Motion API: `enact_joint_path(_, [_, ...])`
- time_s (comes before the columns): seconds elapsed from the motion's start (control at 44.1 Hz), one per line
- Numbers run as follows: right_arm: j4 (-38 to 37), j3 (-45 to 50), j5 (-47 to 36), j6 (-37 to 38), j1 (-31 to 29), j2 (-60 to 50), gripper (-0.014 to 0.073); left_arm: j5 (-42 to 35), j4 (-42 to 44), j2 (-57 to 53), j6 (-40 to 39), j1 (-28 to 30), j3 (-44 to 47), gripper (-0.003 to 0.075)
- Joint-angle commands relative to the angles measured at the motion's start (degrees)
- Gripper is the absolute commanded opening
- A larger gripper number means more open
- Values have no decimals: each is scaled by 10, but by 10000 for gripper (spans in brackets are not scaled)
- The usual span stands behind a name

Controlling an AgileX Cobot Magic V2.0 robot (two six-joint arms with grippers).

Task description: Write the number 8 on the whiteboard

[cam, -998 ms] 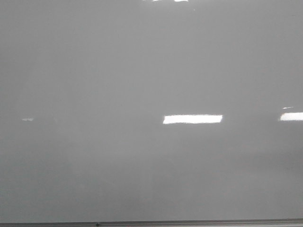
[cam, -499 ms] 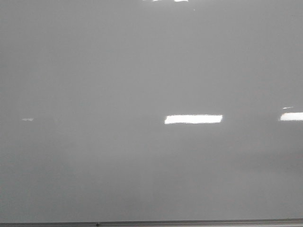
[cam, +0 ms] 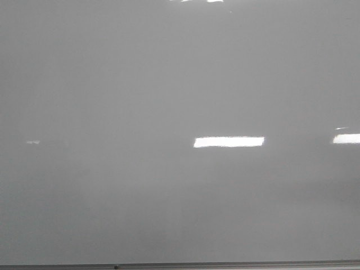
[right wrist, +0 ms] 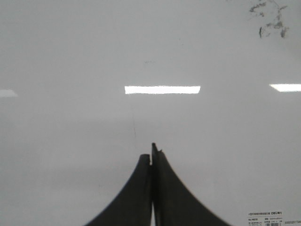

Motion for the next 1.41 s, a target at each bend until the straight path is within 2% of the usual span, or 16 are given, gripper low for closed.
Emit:
enact_joint_path(0.0, [-5, -1, -44, 0, 0, -11, -71, -46, -4, -7, -6, -5, 8, -21])
enact_joint_path(0.34, [-4, -2, -58, 0, 0, -11, -71, -65, -4, -7, -6, -5, 8, -21])
enact_joint_path(0.431, [-4, -4, -100, 0, 0, -11, -71, -105, -4, -7, -6, -5, 8, -21])
enact_joint_path(0.476, [-4, -13, -118, 0, 0, -11, -71, -151, -5, -7, -6, -5, 6, -21])
enact_joint_path(0.544, [-4, -39, -113, 0, 0, -11, -70, -200, -12, -7, -6, -5, -6, -21])
enact_joint_path(0.59, [-4, -64, -93, 0, 0, -10, -69, -206, -12, -7, -6, -5, -19, -21])
enact_joint_path(0.68, [1, -123, -33, 1, 0, 3, -69, -178, -9, 6, -6, -5, -65, -21])
enact_joint_path(0.862, [31, -222, 66, 1, 0, 103, -69, -53, 21, 101, -6, -5, -156, -21])
enact_joint_path(0.975, [30, -250, 69, 0, 0, 170, -69, -24, 43, 179, -6, -5, -190, -21])
enact_joint_path(1.179, [30, -253, 54, 0, 0, 216, -69, -44, 48, 246, -6, -5, -204, -17])
enact_joint_path(1.27, [30, -253, 55, 0, 0, 217, -41, -43, 48, 247, -6, -5, -204, 48])
enact_joint_path(1.338, [30, -253, 55, 0, 0, 217, 40, -43, 48, 247, -6, -5, -204, 176])
enact_joint_path(1.383, [30, -253, 54, 0, 0, 217, 139, -43, 48, 247, -6, -5, -204, 288])
